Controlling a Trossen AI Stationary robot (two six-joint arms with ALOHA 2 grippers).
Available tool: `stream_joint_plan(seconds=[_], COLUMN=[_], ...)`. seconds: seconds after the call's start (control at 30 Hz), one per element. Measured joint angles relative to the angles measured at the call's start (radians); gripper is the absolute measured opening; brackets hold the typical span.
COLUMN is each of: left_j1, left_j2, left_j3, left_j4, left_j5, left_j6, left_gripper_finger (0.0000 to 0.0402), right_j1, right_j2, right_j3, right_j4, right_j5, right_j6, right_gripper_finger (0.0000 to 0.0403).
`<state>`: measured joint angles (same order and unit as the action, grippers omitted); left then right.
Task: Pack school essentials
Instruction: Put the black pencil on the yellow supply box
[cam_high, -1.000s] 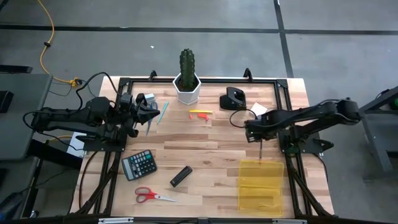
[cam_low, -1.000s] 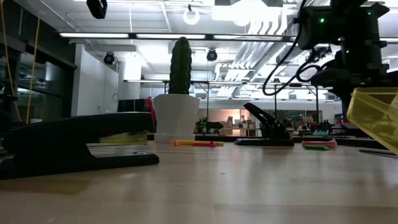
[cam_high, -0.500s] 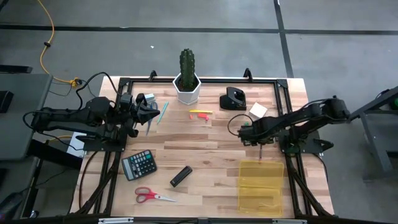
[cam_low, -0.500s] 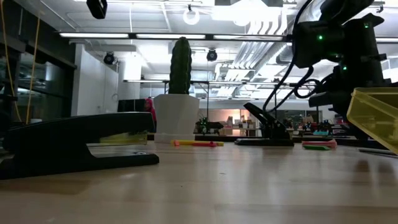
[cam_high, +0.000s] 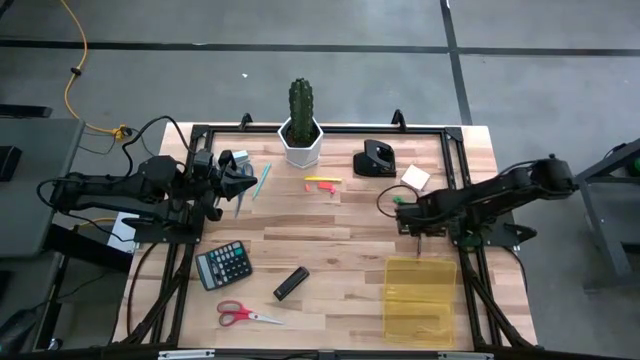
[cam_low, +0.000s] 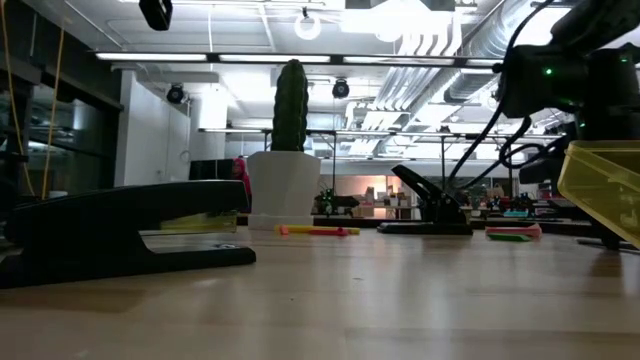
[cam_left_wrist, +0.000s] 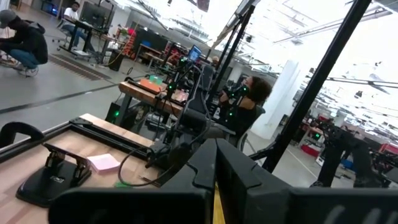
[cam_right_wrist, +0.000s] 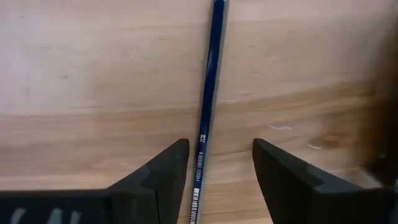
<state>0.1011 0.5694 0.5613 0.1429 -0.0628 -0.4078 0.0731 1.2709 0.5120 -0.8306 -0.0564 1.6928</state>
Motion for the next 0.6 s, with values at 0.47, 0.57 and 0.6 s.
stream_joint_plan(seconds=[0.47, 0.57, 0.6], left_j1=[0.001, 0.001, 0.001], left_j2=[0.000, 0.000, 0.000], left_j3=[0.000, 0.000, 0.000], left_j4=[0.000, 0.001, 0.001], left_j5=[-0.002, -0.002, -0.002], left_j6=[0.000, 0.000, 0.000], left_gripper_finger=[0.0000, 0.0000, 0.0000], right_j1=[0.000, 0.000, 0.000], right_j2=[-0.080, -0.083, -0.083], right_j3=[-0.075, -0.075, -0.075], right_j4=[0.057, 0.054, 0.053], right_j5=[-0.005, 0.001, 0.002], right_j6=[0.001, -0.008, -0.007], right_gripper_finger=[0.0045, 0.0011, 0.0007])
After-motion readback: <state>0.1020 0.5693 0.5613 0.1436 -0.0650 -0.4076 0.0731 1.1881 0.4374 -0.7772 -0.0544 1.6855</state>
